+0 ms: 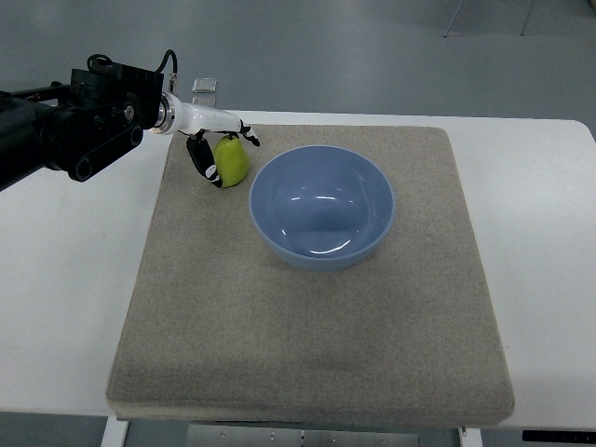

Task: Place pear in bowl with left hand
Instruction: 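Lower the left hand onto the yellow-green pear and close fingers around it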

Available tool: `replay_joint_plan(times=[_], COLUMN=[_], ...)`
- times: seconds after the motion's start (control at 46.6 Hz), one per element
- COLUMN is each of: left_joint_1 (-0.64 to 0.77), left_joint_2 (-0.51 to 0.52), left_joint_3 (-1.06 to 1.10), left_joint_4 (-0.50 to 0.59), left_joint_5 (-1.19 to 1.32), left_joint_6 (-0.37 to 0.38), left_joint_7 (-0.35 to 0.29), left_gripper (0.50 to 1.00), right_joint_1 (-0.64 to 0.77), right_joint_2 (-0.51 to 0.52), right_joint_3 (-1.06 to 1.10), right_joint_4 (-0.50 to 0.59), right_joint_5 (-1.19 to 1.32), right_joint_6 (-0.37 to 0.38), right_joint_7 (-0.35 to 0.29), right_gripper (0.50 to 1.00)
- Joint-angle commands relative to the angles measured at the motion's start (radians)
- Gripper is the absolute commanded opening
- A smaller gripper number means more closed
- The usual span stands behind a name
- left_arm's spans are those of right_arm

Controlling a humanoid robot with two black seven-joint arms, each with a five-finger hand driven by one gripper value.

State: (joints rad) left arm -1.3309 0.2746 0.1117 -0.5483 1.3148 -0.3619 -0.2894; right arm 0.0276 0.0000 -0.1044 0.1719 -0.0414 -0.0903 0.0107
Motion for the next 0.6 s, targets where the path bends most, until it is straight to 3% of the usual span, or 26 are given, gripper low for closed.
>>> replay_joint_plan(times=[0.0, 0.579], left_joint_1=[-0.007, 0.009], left_joint_2=[0.0, -0.008], left_joint_3=[-0.001, -0.004], left_joint_4=[-0.001, -0.004], left_joint_5=[0.0, -0.003], left_joint_6=[0.0, -0.002], left_joint_7=[-0.002, -0.004], left_gripper=[0.958, 0.962], right_joint_1=[0.0, 0.0], right_joint_2=[0.0, 0.0], right_joint_3=[0.0, 0.0], right_joint_4=[0.0, 0.001], right_joint_5=[0.0, 0.0], right_joint_6=[0.0, 0.0], right_joint_7=[0.0, 0.0], right_gripper=[0.924, 0.924])
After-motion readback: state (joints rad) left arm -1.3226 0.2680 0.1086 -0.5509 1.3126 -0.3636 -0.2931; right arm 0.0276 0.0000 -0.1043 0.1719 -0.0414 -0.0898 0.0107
